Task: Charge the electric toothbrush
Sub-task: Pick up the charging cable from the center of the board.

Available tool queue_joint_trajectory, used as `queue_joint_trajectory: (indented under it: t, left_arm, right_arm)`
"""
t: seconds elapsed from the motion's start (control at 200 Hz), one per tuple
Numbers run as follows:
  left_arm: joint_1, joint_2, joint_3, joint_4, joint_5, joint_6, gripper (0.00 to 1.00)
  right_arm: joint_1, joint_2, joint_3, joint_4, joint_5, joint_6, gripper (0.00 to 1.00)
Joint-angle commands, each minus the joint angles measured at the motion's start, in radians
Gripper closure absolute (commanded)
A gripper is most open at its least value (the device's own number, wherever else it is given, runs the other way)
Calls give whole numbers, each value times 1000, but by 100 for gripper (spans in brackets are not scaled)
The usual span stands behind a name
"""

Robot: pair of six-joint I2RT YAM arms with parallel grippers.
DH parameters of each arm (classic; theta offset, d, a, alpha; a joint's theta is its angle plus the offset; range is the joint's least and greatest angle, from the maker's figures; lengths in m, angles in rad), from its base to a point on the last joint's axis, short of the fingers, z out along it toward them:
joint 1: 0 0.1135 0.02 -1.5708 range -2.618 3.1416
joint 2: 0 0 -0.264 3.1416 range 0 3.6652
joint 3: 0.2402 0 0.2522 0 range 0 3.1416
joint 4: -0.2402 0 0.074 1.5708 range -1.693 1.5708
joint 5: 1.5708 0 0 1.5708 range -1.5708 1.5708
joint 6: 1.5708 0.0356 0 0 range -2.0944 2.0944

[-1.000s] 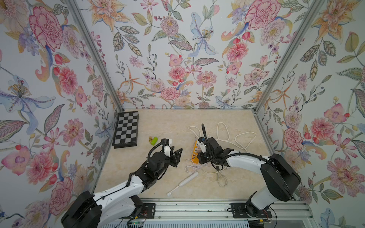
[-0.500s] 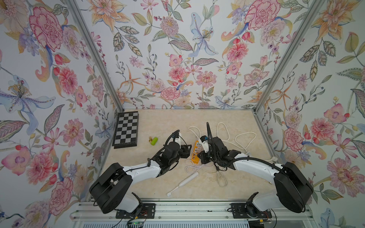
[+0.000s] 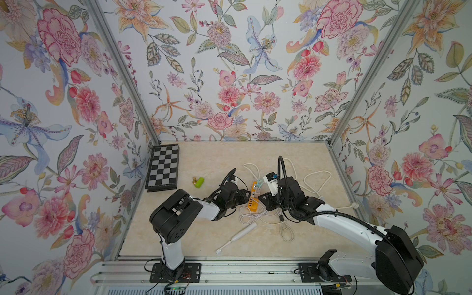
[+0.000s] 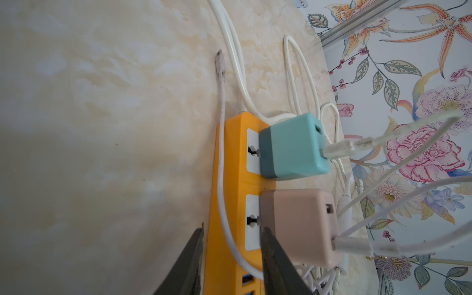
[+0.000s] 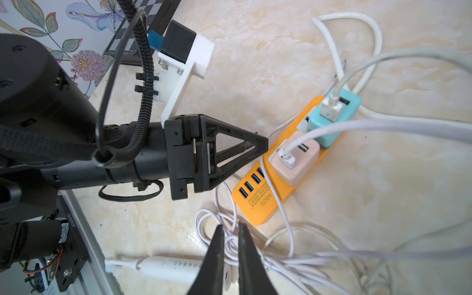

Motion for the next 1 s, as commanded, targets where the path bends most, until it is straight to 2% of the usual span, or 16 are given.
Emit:
queue_joint_trajectory:
  t: [0.0, 0.17, 0.325, 0.63, 0.72, 0.996]
  left_arm:
    - [12, 45, 39, 49, 33, -37, 66]
    - [12, 62, 68, 3, 6, -40, 72]
    - [14, 46, 51, -10, -35, -45, 72]
    - [14, 95, 61, 31, -1, -76, 80]
    - [14, 97, 62, 33, 4, -75, 86]
    - [12, 86, 56, 66, 19, -103, 88]
  right_arm:
    - [-12, -16, -13, -7, -21, 8, 86]
    - [-17, -20, -10, -9, -31, 8, 86]
    - [-22, -27, -16, -10, -25, 8, 86]
    - [-22, -33, -17, -12, -25, 12, 87]
    - [-23, -40, -19, -13, -19, 14, 87]
    - [-27, -55, -13, -17, -11, 18, 88]
